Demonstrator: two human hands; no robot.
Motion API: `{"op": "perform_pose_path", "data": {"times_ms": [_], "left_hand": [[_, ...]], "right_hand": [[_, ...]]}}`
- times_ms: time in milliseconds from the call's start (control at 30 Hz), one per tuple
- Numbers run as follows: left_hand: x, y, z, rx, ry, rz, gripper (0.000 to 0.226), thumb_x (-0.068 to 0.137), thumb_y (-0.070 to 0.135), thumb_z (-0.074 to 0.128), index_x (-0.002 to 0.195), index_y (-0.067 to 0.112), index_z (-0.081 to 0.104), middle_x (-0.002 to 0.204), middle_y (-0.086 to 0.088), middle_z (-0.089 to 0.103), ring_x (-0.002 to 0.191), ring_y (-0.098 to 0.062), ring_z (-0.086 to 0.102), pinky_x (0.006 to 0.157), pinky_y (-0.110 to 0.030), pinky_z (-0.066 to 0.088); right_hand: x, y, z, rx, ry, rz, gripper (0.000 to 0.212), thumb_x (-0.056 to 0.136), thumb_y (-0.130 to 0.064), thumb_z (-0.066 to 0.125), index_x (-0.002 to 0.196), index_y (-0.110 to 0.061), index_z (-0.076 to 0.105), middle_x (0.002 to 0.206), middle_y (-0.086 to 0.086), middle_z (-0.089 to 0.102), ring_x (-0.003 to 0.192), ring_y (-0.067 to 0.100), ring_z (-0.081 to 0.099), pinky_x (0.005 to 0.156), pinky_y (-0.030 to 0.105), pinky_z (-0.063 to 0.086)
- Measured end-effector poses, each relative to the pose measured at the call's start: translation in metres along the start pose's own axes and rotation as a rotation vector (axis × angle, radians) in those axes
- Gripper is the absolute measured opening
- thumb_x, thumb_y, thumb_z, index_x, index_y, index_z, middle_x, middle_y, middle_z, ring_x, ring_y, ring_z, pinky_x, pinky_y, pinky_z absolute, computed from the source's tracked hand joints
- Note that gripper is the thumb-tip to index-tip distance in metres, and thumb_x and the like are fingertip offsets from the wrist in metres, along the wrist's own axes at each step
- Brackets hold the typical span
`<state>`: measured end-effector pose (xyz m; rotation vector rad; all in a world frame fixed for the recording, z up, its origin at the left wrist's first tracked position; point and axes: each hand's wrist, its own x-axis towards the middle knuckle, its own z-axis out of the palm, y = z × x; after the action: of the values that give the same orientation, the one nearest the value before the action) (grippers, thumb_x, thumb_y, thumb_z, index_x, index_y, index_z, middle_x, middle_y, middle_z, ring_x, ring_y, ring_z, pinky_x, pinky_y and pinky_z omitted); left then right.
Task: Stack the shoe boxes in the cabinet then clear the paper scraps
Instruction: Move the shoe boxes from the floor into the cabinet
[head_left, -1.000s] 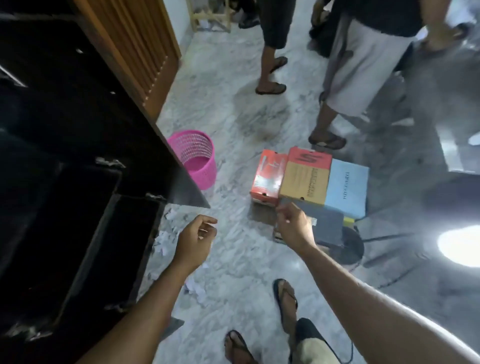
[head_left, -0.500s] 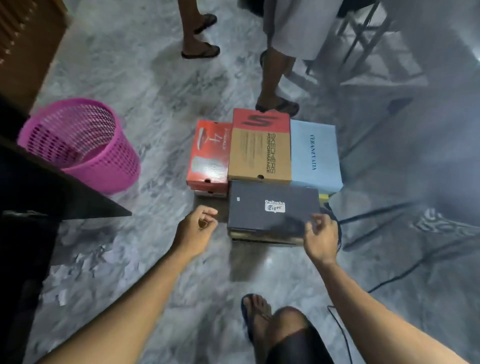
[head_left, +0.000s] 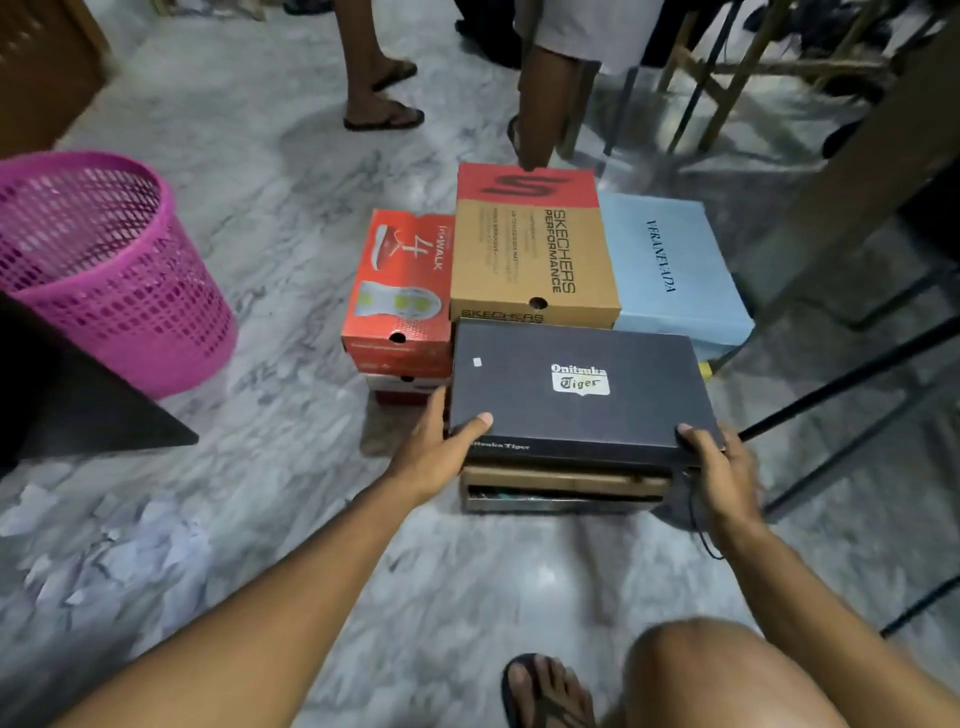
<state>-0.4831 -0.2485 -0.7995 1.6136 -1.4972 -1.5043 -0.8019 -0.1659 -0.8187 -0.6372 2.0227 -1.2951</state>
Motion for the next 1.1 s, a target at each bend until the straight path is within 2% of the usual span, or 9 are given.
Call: {"op": "perform_pose_path", "data": {"times_ms": [133,233,367,467,633,800,933,1033,1100], "left_hand": [[-0.036,-0.013,-0.037,-0.001,0.058,0.044,0.057,0.095,0.043,0.066,0.147,0.044,0.042,0.128,0.019,0.062,0.119,-0.007,0.058,0.102,-0.028,0.042],[-0.069,-0.029,-0.088,-0.007,0.166,0.036,0.062,0.087,0.052,0.067,0.145,0.048,0.044,0.133,0.018,0.064,0.122,-0.008,0.060,0.105,-0.031,0.045],[-0.116,-0.062,-0.163,-0.039,0.315,-0.021,0.059,0.081,0.054,0.066,0.139,0.054,0.050,0.124,0.025,0.068,0.118,-0.003,0.062,0.100,-0.024,0.046],[-0.153,-0.100,-0.212,-0.097,0.462,-0.101,0.063,0.071,0.062,0.064,0.132,0.052,0.057,0.118,0.024,0.072,0.115,-0.006,0.065,0.104,-0.036,0.051],[-0.216,-0.172,-0.280,-0.184,0.761,-0.241,0.054,0.066,0.065,0.063,0.116,0.046,0.068,0.109,0.018,0.076,0.107,-0.010,0.069,0.100,-0.041,0.054],[-0.257,-0.224,-0.321,-0.245,1.037,-0.310,0.035,0.062,0.062,0.060,0.084,0.037,0.071,0.100,0.010,0.074,0.101,-0.018,0.068,0.095,-0.041,0.052],[-0.285,-0.280,-0.347,-0.452,1.274,-0.363,0.042,0.060,0.055,0.067,0.090,0.025,0.067,0.093,0.000,0.072,0.093,-0.028,0.069,0.086,-0.050,0.056],[-0.306,-0.304,-0.357,-0.536,1.470,-0.375,0.028,0.065,0.034,0.071,0.078,0.010,0.069,0.075,0.002,0.068,0.077,-0.021,0.065,0.071,-0.036,0.051],[-0.319,-0.298,-0.363,-0.582,1.616,-0.361,0.026,0.076,0.021,0.072,0.091,0.000,0.067,0.084,-0.004,0.065,0.083,-0.022,0.062,0.070,-0.030,0.046]], "right_hand": [[-0.040,-0.002,0.009,-0.075,-0.125,-0.091,0.038,0.081,-0.055,0.069,0.114,-0.036,0.063,0.117,0.002,0.071,0.108,0.030,0.069,0.087,0.066,0.059],[-0.073,-0.016,0.030,-0.172,-0.279,-0.238,0.043,0.086,-0.055,0.072,0.115,-0.028,0.059,0.118,0.003,0.068,0.110,0.028,0.067,0.091,0.056,0.057],[-0.116,-0.040,0.088,-0.294,-0.552,-0.398,0.053,0.087,-0.053,0.068,0.120,-0.014,0.056,0.114,0.009,0.067,0.100,0.026,0.067,0.075,0.038,0.054],[-0.151,-0.048,0.142,-0.368,-0.720,-0.474,0.051,0.089,-0.053,0.070,0.116,-0.012,0.053,0.107,0.004,0.067,0.091,0.022,0.069,0.065,0.036,0.053],[-0.205,-0.047,0.242,-0.463,-0.988,-0.522,0.040,0.080,-0.055,0.065,0.104,-0.026,0.053,0.110,-0.009,0.070,0.097,0.018,0.070,0.079,0.040,0.055],[-0.260,-0.049,0.329,-0.425,-1.169,-0.573,0.050,0.088,-0.069,0.062,0.117,-0.029,0.053,0.113,-0.016,0.069,0.095,0.012,0.071,0.073,0.032,0.054],[-0.309,-0.055,0.417,-0.408,-1.268,-0.596,0.038,0.102,-0.046,0.055,0.136,-0.030,0.050,0.127,-0.008,0.065,0.103,0.014,0.067,0.085,0.041,0.055],[-0.349,-0.055,0.487,-0.340,-1.357,-0.503,0.032,0.100,-0.043,0.060,0.130,-0.034,0.058,0.115,-0.015,0.068,0.107,0.017,0.068,0.101,0.055,0.054],[-0.379,-0.050,0.532,-0.291,-1.414,-0.438,0.030,0.088,-0.049,0.062,0.117,-0.040,0.065,0.115,-0.007,0.072,0.109,0.022,0.069,0.103,0.057,0.054]]}}
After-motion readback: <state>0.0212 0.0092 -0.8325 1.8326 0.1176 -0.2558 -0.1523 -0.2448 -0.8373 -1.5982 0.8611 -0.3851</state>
